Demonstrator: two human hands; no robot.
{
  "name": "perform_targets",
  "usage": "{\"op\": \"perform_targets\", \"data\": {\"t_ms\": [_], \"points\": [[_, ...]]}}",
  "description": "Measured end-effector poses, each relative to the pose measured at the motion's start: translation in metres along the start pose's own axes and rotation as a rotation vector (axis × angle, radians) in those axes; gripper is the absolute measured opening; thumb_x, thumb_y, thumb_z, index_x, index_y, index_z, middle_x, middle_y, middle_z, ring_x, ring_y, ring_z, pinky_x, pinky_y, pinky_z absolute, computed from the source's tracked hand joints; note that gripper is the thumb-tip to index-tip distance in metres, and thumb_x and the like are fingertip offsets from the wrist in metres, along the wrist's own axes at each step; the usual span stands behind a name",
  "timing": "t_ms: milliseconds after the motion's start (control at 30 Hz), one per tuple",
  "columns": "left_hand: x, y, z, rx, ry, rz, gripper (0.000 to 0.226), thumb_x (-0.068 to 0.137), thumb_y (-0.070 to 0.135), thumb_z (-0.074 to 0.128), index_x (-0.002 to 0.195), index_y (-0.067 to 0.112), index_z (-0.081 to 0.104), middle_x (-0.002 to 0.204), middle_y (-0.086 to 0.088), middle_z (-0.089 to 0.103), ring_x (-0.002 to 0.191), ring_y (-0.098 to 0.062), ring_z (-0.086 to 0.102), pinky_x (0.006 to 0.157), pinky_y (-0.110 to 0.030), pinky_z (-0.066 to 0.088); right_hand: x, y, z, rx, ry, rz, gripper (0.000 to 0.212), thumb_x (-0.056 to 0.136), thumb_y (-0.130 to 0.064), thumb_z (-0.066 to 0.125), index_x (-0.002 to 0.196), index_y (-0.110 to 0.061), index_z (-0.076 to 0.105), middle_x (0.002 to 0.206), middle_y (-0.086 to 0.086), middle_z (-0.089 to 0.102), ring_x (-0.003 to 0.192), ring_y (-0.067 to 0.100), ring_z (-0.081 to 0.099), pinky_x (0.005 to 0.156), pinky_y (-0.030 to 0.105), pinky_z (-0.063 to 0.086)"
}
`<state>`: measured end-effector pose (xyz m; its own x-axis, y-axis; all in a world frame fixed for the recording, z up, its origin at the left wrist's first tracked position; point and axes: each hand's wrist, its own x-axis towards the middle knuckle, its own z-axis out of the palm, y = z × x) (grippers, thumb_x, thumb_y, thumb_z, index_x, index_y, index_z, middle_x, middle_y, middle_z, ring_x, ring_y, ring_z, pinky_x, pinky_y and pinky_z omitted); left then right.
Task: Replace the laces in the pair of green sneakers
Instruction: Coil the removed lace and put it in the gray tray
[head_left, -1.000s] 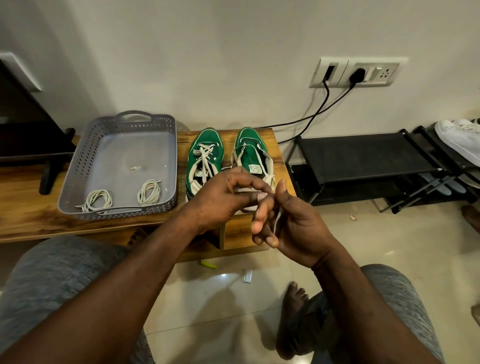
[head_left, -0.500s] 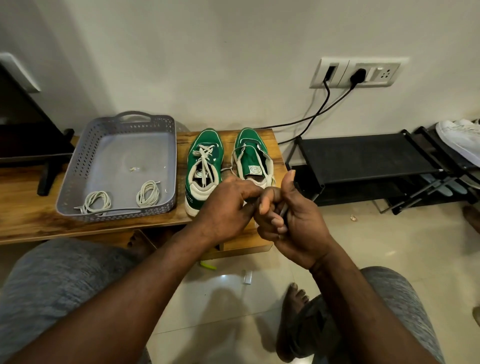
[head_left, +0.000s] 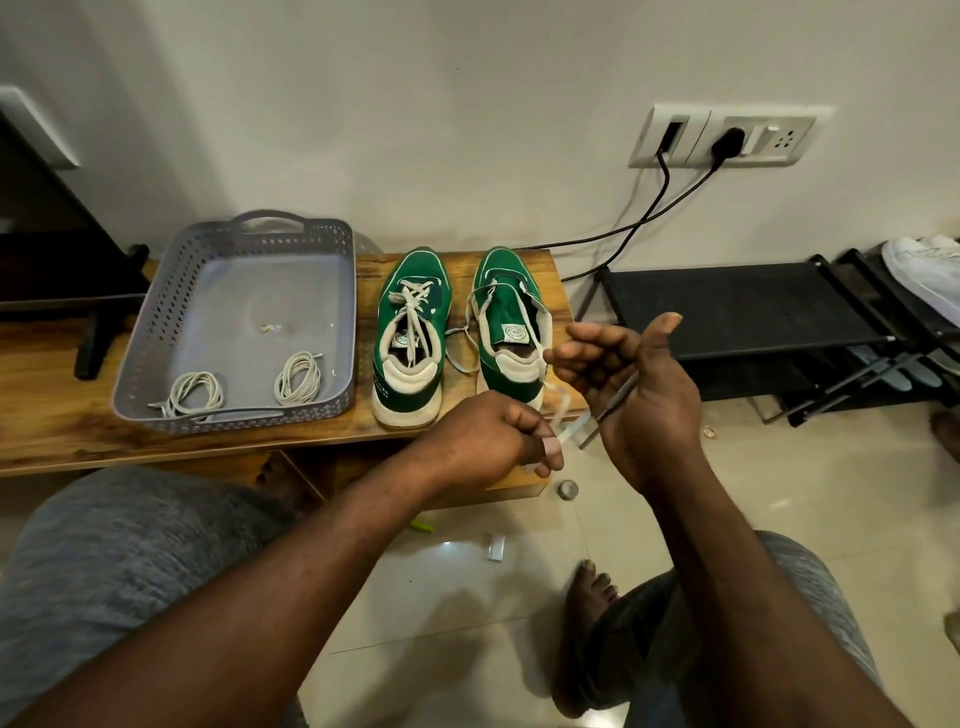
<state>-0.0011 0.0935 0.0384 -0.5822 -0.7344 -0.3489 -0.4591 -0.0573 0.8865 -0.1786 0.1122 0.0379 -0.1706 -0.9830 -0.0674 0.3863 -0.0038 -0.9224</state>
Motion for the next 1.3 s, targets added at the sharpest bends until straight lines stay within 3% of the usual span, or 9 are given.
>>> {"op": "perform_targets", "data": {"t_ms": [233, 333, 600, 733, 800, 933, 1133, 1200, 1300], "points": [[-0.010, 0.013, -0.014, -0.270, -0.011, 0.016, 0.026, 0.099, 0.009, 0.060, 0.080, 0.008, 0.079, 0.077, -0.012, 0.074, 0.080, -0.019, 0.070, 0.089, -0.037, 0.050, -0.005, 0.030, -0.003, -0.633, -0.051, -0.085, 0.069, 0.107, -0.054, 0.029, 0.093, -0.005, 0.075, 0.079, 0.008, 0.076, 0.077, 0.018, 0.074, 0.070, 0.026, 0.057], [-0.010, 0.012, -0.020, -0.487, 0.082, -0.026, 0.032, 0.099, 0.011, 0.053, 0.074, 0.007, 0.074, 0.066, -0.008, 0.065, 0.062, -0.015, 0.060, 0.074, -0.033, 0.047, -0.007, 0.044, 0.001, -0.858, -0.105, -0.060, 0.072, 0.105, -0.064, 0.030, 0.071, -0.014, 0.069, 0.061, 0.004, 0.067, 0.058, 0.017, 0.063, 0.061, 0.043, 0.052], [-0.006, 0.012, -0.038, -0.903, 0.256, -0.064, 0.030, 0.092, 0.014, 0.054, 0.066, 0.015, 0.068, 0.067, 0.000, 0.059, 0.057, -0.011, 0.052, 0.066, -0.031, 0.043, -0.013, 0.059, 0.023, -0.785, -0.264, 0.005, 0.087, 0.095, -0.087, 0.020, 0.055, -0.013, 0.043, 0.054, -0.001, 0.042, 0.053, 0.019, 0.036, 0.059, 0.041, 0.034], [-0.007, 0.015, -0.048, -1.030, 0.322, 0.029, 0.025, 0.098, 0.014, 0.053, 0.075, 0.014, 0.064, 0.065, 0.003, 0.058, 0.057, -0.010, 0.049, 0.064, -0.027, 0.044, -0.025, 0.063, 0.037, -0.822, -0.389, 0.049, 0.070, 0.096, -0.072, 0.050, 0.061, -0.012, 0.051, 0.059, 0.009, 0.050, 0.059, 0.031, 0.047, 0.062, 0.055, 0.046], [-0.006, 0.015, -0.050, -0.916, 0.365, 0.042, 0.027, 0.102, 0.016, 0.054, 0.077, 0.013, 0.064, 0.063, 0.003, 0.056, 0.058, -0.011, 0.047, 0.062, -0.026, 0.044, -0.032, 0.061, 0.042, -0.720, -0.489, 0.103, 0.061, 0.093, -0.056, 0.064, 0.064, -0.004, 0.049, 0.061, 0.014, 0.044, 0.059, 0.035, 0.043, 0.059, 0.049, 0.039], [0.002, 0.004, -0.050, -0.182, 0.584, 0.020, 0.035, 0.106, 0.032, 0.060, 0.077, 0.015, 0.068, 0.054, 0.016, 0.058, 0.053, 0.003, 0.047, 0.060, -0.024, 0.040, -0.040, 0.047, 0.050, -0.382, -0.590, 0.259, 0.053, 0.100, -0.051, 0.057, 0.062, -0.015, 0.048, 0.060, 0.011, 0.030, 0.054, 0.022, 0.027, 0.052, 0.032, 0.026], [0.006, -0.005, -0.048, 0.312, 0.335, -0.005, 0.027, 0.104, 0.034, 0.062, 0.080, 0.022, 0.069, 0.080, 0.005, 0.065, 0.077, -0.012, 0.060, 0.066, -0.029, 0.040, -0.036, 0.028, 0.049, 0.126, -0.667, 0.407, 0.066, 0.095, -0.072, 0.051, 0.059, -0.018, 0.044, 0.054, 0.002, 0.023, 0.048, 0.015, 0.013, 0.049, 0.036, 0.002], [0.004, -0.004, -0.048, 0.320, 0.270, 0.063, 0.012, 0.102, 0.023, 0.064, 0.096, 0.030, 0.071, 0.103, 0.004, 0.067, 0.097, -0.013, 0.065, 0.078, -0.028, 0.048, -0.034, 0.023, 0.046, 0.240, -0.641, 0.424, 0.065, 0.098, -0.069, 0.047, 0.059, -0.018, 0.042, 0.053, 0.001, 0.020, 0.046, 0.014, 0.012, 0.048, 0.037, 0.000], [-0.003, 0.000, -0.047, 0.195, 0.180, 0.267, 0.047, 0.093, -0.002, 0.068, 0.117, 0.039, 0.069, 0.128, 0.010, 0.066, 0.121, -0.002, 0.060, 0.101, -0.021, 0.046, -0.031, 0.018, 0.043, 0.326, -0.602, 0.442, 0.063, 0.103, -0.064, 0.036, 0.060, -0.018, 0.041, 0.054, -0.001, 0.021, 0.046, 0.013, 0.011, 0.047, 0.034, 0.001]]}}
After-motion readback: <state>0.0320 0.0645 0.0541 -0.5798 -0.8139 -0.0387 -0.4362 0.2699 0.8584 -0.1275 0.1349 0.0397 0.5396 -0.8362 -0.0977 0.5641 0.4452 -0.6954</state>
